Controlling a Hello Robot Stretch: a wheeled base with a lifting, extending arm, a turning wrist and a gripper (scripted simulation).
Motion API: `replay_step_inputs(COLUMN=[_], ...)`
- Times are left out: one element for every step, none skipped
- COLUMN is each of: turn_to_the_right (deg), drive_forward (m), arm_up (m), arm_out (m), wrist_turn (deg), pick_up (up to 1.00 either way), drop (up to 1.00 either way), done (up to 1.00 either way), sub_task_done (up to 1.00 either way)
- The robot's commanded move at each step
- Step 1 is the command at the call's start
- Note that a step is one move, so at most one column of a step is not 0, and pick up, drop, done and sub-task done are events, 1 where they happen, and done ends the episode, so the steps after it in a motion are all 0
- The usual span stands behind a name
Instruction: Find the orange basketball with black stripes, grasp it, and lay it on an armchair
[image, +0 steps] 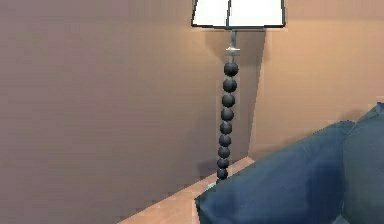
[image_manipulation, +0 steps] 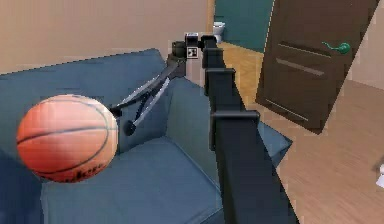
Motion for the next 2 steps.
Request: replay_step_inputs(turn_to_the_right=[0.0, 0.0], drive_forward=[0.00, 0.00], arm_up=[0.00, -0.22], arm_out=[0.00, 0.00], wrist_turn=[39.0, 0.0], pick_up=[0.00, 0.00], drop=[0.00, 0.00], done=[0.00, 0.00], sub_task_done=[0.00, 0.00])
